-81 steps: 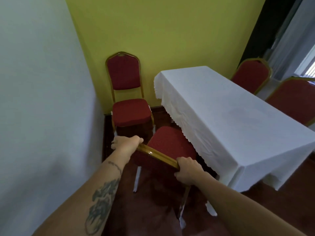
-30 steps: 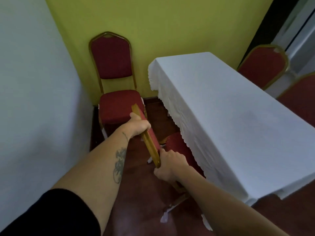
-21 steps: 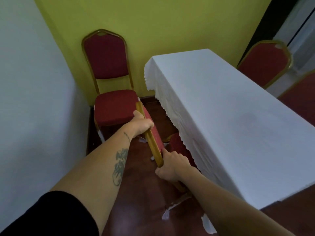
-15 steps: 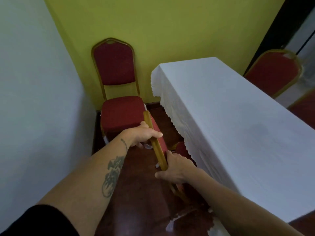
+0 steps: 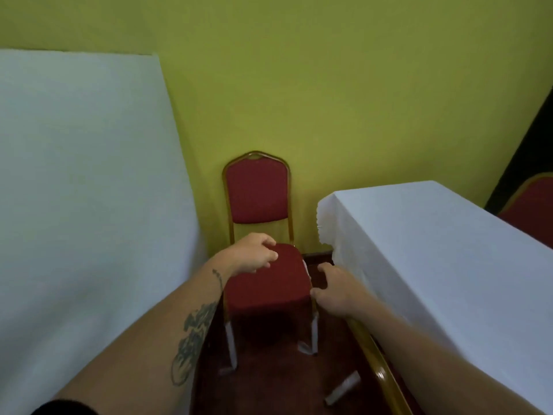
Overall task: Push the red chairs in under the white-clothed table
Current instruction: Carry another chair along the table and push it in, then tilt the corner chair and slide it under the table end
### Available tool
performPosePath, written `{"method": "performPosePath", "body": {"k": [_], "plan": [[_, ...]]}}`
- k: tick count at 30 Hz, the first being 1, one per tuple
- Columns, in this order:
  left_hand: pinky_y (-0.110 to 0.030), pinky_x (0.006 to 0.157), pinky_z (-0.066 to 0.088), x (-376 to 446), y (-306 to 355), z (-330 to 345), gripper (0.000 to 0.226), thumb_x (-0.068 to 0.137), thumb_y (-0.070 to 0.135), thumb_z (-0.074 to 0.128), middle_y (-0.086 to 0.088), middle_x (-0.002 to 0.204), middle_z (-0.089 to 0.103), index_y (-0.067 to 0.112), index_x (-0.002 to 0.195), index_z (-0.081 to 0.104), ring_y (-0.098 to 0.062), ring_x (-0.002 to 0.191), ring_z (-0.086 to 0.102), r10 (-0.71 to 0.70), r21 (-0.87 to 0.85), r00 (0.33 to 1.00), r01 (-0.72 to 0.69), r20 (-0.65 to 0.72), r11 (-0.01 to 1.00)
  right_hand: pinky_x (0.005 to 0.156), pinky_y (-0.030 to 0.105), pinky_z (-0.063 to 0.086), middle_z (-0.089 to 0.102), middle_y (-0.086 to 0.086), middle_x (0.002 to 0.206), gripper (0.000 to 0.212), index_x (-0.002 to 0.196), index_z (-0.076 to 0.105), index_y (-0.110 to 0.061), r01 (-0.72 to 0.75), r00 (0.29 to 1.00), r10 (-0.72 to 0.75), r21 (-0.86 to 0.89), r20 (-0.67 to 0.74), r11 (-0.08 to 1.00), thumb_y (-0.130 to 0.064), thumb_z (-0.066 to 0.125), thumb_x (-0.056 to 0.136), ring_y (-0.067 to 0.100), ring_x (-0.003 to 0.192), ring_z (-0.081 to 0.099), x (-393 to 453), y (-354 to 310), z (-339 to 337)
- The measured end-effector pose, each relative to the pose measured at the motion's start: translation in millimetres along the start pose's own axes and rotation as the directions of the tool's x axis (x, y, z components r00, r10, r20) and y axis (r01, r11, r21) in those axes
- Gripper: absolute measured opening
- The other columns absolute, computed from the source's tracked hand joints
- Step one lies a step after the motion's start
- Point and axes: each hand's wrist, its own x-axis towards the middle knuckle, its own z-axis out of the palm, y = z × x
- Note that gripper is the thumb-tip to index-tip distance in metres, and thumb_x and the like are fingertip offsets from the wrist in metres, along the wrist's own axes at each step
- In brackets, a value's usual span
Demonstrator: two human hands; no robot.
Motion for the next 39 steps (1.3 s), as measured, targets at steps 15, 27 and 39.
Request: {"method": "performPosePath", "body": {"k": [15,27,39], "plan": [[-0.030,0.085,0.048,145,-27,-168,0.033,0.093,0.017,0.050,-0.005,0.114,0.067,0.015,0.121,0.067,-0.021,0.100,0.060,0.154,0.329,0.910,-0.021,-0.385,0.944,0.102,0.042,0.047,0.049,0.009,0.148,0.071,0.151,0.037,-0.016,0.101,0.995,-0.100,0.012,-0.015,0.995,-0.039,0.060,0.087,0.025,0.126,0.053,248,-94,-17],[-0.038,0.083,0.052,383,-25,-271,0.028,0.090,0.022,0.046,-0.008,0.111,0.068,0.021,0.107,0.068,-0.031,0.100,0.061,0.049,0.446,0.848,0.228,-0.528,0.865,0.062,0.023,0.048,0.057,-0.011,0.100,0.056,0.144,0.045,-0.023,0.104,0.992,-0.122,0.362,0.028,0.926,-0.036,0.064,0.093,0.005,0.075,0.059,548,-128,-65],[-0.043,0.101,0.046,577,-95,-329,0.056,0.087,0.021,0.054,-0.012,0.139,0.052,0.014,0.142,0.046,-0.029,0.126,0.051,-0.053,0.310,0.857,0.242,-0.512,0.919,0.089,0.044,0.052,0.049,0.005,0.141,0.064,0.150,0.040,-0.022,-0.190,0.977,0.070,0.680,0.200,0.708,-0.027,0.064,0.091,0.023,0.114,0.050,751,-180,-29]]}}
